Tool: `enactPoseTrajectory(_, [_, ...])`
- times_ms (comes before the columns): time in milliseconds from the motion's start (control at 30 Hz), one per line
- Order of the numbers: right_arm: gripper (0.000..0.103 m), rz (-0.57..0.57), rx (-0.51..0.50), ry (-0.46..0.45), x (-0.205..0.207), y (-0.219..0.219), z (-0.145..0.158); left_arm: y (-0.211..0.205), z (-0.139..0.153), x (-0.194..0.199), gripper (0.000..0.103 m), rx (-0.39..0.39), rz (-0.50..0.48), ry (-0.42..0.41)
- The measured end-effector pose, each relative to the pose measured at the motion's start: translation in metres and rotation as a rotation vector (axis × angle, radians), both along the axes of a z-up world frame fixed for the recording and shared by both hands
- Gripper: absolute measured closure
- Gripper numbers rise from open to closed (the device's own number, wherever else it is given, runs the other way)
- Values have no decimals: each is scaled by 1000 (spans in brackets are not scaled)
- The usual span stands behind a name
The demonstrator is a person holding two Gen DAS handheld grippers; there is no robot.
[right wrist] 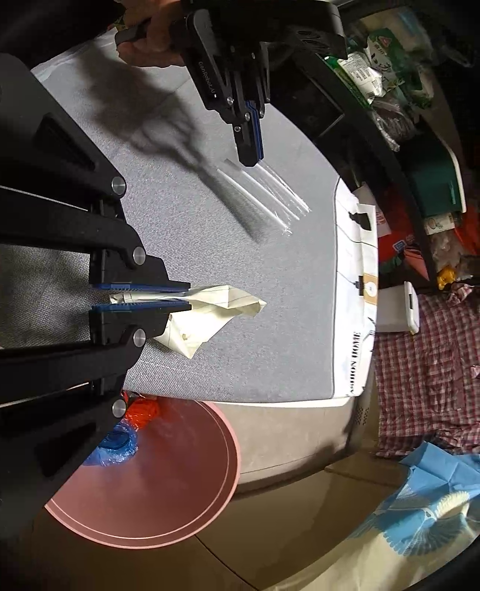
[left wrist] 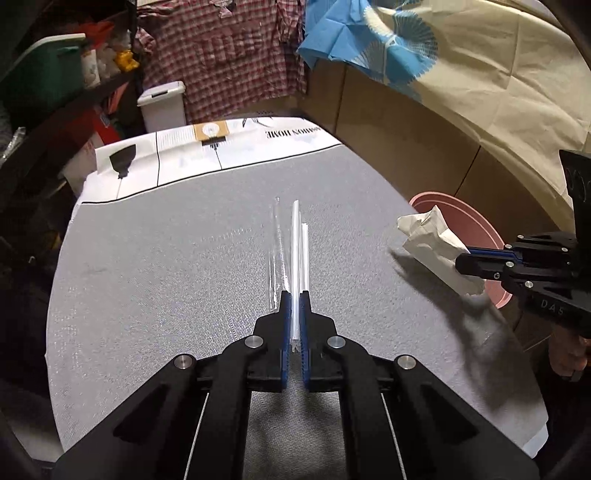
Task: Collect trash
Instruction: 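Carry the straws and tissue over the pink bucket with both grippers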
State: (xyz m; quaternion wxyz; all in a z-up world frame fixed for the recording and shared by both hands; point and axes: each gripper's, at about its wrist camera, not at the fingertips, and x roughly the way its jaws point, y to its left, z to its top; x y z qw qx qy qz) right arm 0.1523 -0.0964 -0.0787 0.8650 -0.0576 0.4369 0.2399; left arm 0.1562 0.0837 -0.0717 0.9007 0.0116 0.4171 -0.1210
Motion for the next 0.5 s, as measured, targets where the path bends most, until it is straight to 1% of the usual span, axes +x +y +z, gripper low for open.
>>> enactPoseTrajectory(300, [98, -25, 35, -39, -6, -10, 16, -7, 16, -8, 98, -13, 16, -40])
enactPoseTrajectory(500, [98, -50, 64, -69, -11, -21, 30, -14, 29, -12, 98, -36, 31, -65])
